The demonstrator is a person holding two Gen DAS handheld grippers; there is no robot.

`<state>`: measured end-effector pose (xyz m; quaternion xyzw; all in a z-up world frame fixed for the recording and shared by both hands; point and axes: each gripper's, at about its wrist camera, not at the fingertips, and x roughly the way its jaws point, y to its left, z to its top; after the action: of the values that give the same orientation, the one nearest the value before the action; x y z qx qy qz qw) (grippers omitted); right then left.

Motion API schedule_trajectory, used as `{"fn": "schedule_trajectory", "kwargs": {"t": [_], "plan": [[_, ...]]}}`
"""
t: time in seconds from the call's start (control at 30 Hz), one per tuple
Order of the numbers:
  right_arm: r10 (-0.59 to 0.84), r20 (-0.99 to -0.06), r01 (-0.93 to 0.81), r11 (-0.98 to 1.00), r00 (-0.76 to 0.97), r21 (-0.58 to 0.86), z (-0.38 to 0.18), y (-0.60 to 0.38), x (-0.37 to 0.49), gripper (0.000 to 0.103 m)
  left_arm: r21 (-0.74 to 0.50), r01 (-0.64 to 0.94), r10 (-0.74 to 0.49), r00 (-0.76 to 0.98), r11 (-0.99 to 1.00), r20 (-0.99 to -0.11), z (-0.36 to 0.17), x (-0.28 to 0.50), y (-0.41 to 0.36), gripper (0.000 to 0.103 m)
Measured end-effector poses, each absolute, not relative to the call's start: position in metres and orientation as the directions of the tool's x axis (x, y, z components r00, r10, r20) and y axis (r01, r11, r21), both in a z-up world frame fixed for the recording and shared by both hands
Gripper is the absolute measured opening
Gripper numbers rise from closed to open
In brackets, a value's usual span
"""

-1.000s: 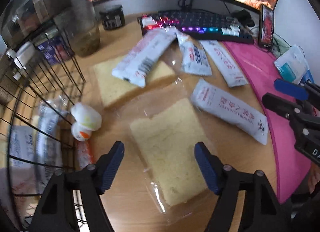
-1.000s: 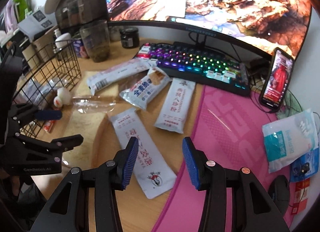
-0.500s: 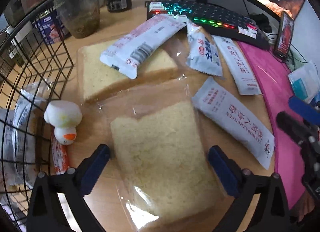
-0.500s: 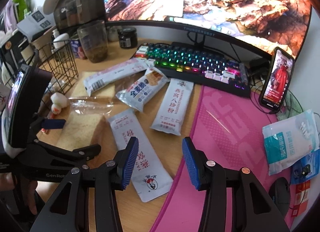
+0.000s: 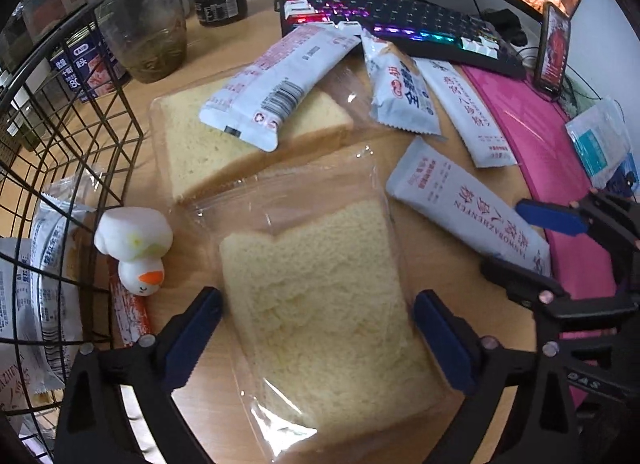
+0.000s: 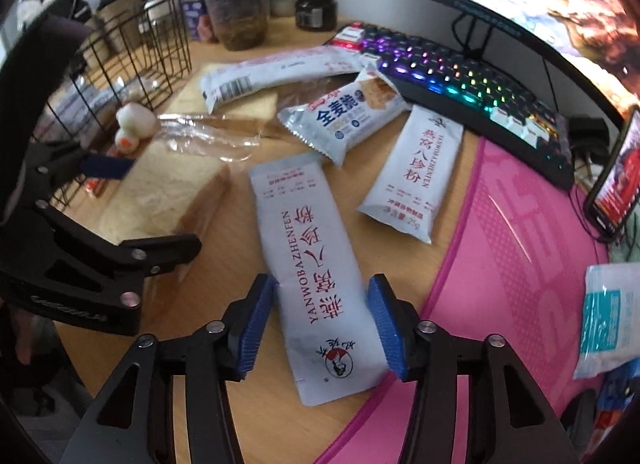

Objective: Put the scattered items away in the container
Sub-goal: 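Grasp the bagged bread slices with the left gripper while the right grasps a white packet, then carry the bread and packet over the wire basket and release both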

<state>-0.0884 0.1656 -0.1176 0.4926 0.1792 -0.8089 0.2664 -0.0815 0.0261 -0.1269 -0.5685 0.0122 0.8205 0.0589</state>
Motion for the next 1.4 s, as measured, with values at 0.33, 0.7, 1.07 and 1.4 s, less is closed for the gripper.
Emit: {"fn": "schedule_trajectory", "kwargs": {"t": [0.33,0.7,1.07,1.4], "plan": [[-0.293,-0.886,0.645,-0.764,-0.359,-0.009,-0.120,0.163,-0.084,0.056,-0.044,-0.115,0.081,-0.339,-0.992,-0.937,-0.127,-0.081,0.026,0.095],[-0.297,-0.884,0.603,-0.797,-0.361,0.021,-0.114,0.167,-0.079,0.043,-0.078,-0.121,0.116,-0.352,-0.990,-0.929,-0.119,-0.079,0.021,0.081],[-0.313,-0.851,0.571,-0.821,-0.422,0.019,-0.084,0.178,-0.066,0.043,-0.088,-0.160,0.143,-0.375,-0.983,-0.916,-0.100,-0.066,0.030,0.078],[-0.323,-0.802,0.545,-0.838,-0.502,-0.004,-0.046,0.183,-0.046,0.043,-0.069,-0.181,0.147,-0.466,-0.981,-0.872,-0.052,-0.053,0.035,0.078]]}}
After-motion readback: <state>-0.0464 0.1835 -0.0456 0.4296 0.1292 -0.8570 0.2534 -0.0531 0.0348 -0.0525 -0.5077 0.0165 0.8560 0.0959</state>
